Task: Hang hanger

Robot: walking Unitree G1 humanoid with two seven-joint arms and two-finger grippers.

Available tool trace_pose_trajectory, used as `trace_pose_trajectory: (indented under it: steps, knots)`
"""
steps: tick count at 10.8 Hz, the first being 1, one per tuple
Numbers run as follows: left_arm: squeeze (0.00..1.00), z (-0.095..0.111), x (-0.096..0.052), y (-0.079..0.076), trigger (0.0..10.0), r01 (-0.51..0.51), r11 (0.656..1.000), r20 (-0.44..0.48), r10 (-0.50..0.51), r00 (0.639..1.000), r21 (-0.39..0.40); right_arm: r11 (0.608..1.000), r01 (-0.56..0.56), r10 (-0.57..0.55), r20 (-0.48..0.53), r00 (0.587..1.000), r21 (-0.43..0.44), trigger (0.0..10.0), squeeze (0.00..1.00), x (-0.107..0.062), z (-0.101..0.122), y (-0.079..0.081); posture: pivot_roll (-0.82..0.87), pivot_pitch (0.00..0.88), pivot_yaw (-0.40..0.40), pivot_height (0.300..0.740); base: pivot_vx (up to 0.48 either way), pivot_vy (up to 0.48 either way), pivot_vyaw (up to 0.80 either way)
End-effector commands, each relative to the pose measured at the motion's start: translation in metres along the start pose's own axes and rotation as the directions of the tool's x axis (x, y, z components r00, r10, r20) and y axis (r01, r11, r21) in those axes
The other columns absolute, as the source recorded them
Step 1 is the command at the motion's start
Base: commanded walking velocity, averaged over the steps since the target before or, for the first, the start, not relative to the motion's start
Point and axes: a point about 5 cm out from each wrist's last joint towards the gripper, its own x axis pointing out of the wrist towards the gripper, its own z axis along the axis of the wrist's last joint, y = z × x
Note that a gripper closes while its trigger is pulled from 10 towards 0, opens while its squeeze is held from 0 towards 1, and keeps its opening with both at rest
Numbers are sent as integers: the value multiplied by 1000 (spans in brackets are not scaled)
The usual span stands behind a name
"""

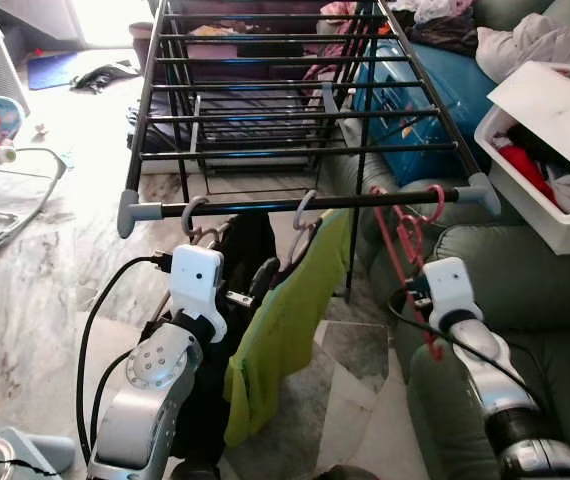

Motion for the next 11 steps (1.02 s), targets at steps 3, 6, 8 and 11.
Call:
trace_pose_trajectory:
  steps: [3, 6, 8, 11]
  knots:
    - [0, -2, 3, -3, 10000, 15, 1000, -4, -15, 1000, -1, 997, 65, -68, 71, 995, 50, 10000, 1000, -13, 4, -9, -17, 0, -31, 740, 0, 0, 0]
    - [0, 2, 7, -1, 10000, 29, 1000, 14, -29, 999, 10, 995, 58, -70, 145, 987, 82, 10000, 1000, -24, 11, -4, -32, 0, -24, 740, 0, 0, 0]
    - [0, -4, 6, 3, 10000, 3, 1000, -6, -3, 1000, 29, 991, 88, -105, 172, 979, 105, 10000, 1000, -26, 18, -8, -38, 0, -18, 740, 0, 0, 0]
    - [0, -5, -2, 12, 10000, -105, 991, 17, 104, 994, 86, 988, 113, -135, 242, 961, 102, 10000, 1000, -30, 35, -11, -36, 0, -14, 740, 0, 0, 0]
